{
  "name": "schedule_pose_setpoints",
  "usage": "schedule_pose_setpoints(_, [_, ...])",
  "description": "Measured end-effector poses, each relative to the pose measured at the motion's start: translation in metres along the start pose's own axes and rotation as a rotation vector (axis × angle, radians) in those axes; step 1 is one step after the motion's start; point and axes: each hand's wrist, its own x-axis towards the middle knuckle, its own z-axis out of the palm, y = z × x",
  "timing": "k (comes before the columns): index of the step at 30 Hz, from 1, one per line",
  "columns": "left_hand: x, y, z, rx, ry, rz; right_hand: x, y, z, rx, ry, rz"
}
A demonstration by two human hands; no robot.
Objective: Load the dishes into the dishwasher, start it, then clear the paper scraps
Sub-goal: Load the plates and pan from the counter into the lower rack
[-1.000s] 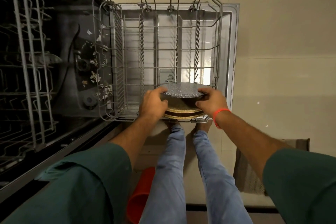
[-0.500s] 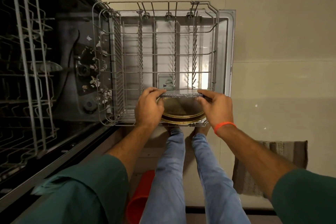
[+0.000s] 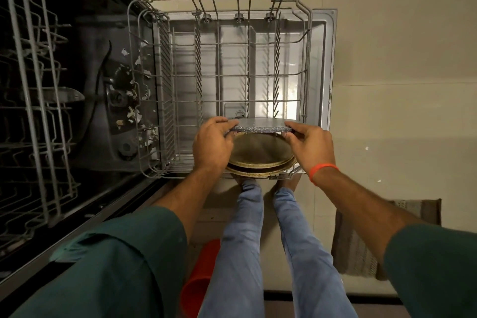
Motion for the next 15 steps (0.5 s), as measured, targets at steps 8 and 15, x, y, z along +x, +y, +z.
schedule_pose_setpoints(8, [0.005,-0.008,0.013,0.087,-0.101,-0.014,0.016,0.011,0.007,-0.119,-0.101,0.055])
schedule_pose_setpoints(15, [0.017,-0.005,0.019,0.156,-0.176,-0.091,0.025,0.006,0.012,-0.149,-0.217,0.086])
